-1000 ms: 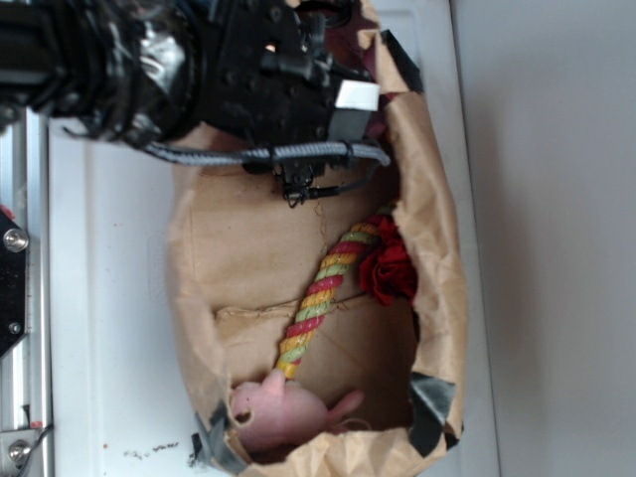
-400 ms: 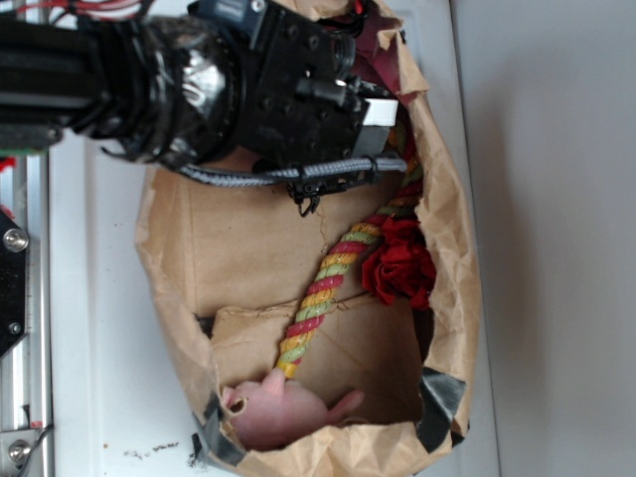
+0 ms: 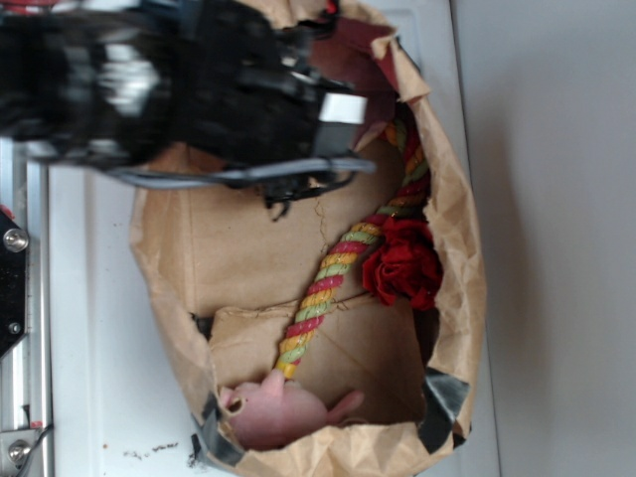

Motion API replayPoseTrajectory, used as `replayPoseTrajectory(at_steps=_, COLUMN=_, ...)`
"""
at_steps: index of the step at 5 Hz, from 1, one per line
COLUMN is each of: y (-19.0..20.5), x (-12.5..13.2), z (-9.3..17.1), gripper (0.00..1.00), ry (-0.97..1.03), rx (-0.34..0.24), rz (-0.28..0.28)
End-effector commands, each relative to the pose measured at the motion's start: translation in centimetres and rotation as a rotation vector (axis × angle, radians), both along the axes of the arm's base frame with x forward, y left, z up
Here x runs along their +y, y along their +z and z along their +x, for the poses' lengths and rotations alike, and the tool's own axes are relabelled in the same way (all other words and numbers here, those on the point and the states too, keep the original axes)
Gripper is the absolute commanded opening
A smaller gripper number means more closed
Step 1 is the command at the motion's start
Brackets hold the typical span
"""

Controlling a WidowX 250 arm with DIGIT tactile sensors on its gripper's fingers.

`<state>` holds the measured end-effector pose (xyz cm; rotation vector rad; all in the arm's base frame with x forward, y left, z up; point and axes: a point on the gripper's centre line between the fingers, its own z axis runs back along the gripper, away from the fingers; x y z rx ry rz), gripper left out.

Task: Grab the rock.

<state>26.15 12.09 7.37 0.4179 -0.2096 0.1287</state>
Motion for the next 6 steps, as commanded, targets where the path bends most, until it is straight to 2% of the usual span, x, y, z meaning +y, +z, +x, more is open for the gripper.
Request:
replayPoseTrajectory(at_steps=1, y=7.6, x=-1.6, z=-1.3, gripper=0.0, ry=0.036, rx=-0.072, rz=-0.098)
replayPoseTrajectory(at_steps=2, y=9.7, x=-2.5, z=-1.6, gripper=0.0, ry=0.066, rx=-0.073, rz=-0.21)
replayPoseTrajectory(at_steps=3, y=10.8, x=-3.2, z=-1.4, gripper=0.0, ry=0.071, rx=-0.078, rz=-0.277)
replayPoseTrajectory(at_steps=5, y=12.4, x=-5.0, z=-0.6, gripper=0.0, ry=0.078, rx=-0.052, rz=-0.435)
replayPoseTrajectory(at_steps=6, y=12.7, x=-5.5, z=-0.2, gripper=0.0, ry=0.053, rx=-0.091, rz=-0.511)
